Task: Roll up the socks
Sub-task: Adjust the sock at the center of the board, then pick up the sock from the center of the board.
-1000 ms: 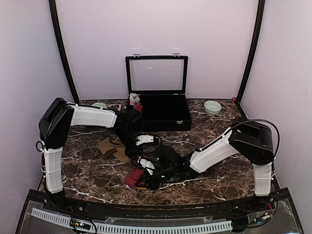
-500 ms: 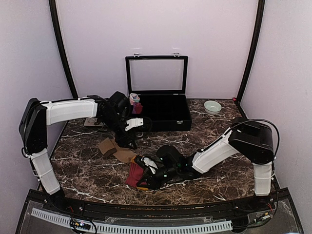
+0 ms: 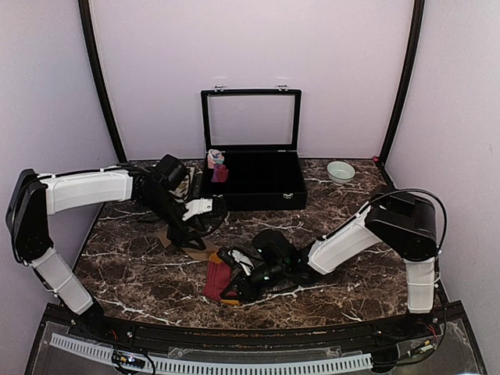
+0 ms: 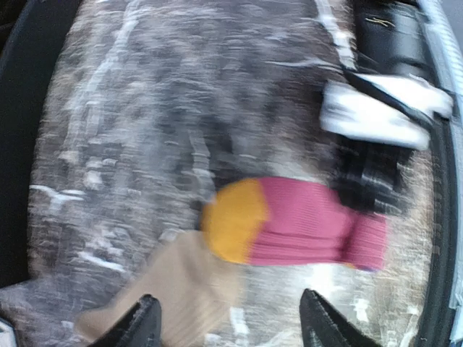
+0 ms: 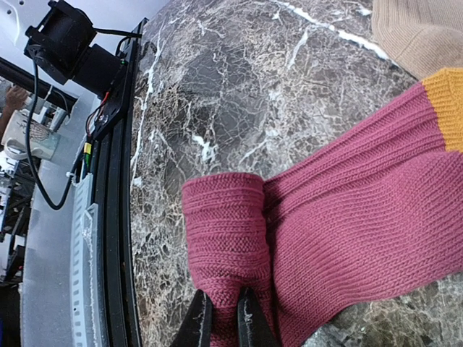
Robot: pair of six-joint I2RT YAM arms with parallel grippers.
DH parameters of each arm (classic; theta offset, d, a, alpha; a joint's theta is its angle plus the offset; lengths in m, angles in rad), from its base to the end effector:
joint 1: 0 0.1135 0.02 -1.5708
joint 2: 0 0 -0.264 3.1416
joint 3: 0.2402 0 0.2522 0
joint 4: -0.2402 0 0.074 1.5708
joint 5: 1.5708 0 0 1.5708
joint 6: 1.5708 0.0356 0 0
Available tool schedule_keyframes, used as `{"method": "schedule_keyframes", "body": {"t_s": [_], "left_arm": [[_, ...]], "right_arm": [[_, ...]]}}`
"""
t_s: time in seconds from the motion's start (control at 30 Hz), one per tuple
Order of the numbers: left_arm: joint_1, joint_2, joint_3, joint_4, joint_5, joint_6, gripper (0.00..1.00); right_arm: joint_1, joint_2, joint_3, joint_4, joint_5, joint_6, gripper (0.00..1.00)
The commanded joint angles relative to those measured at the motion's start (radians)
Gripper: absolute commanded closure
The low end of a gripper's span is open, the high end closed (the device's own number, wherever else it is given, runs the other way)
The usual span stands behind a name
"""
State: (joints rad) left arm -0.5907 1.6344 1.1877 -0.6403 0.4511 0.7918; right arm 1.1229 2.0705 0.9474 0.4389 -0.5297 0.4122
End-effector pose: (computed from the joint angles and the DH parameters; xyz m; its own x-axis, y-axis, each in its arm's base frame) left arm 0.2679 -0.1983 0.2314 -0.0400 0.7979 -0.6014 0.9937 0.0949 0.0599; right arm 0.1517 0.3573 0.0842 -0.6304 -0.5136 -0.5821 -0.7584 0.2473 0.6031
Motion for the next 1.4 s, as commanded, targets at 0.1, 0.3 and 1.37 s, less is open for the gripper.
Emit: {"method": "schedule_keyframes", "body": {"t_s": [0.1, 0.3, 1.37], "left_arm": [[-0.085, -0.139, -0.22, -0.062, 0.171, 0.098, 0.5], [-0.21, -0.236, -0.371, 0.107, 0.108, 0.068, 0.43], [-0.439, -0.077, -0.485, 0.436, -0.28, 0.077, 0.68]], "right_arm": [[-0.03, 0.185, -0.076, -0.55, -0.023, 0.043, 1.0], [-0.043, 0.19, -0.062, -0.568, -0.059, 0.067, 1.0], [-0.075, 0.184, -0.016, -0.48, -0.074, 0.203, 1.0]]}}
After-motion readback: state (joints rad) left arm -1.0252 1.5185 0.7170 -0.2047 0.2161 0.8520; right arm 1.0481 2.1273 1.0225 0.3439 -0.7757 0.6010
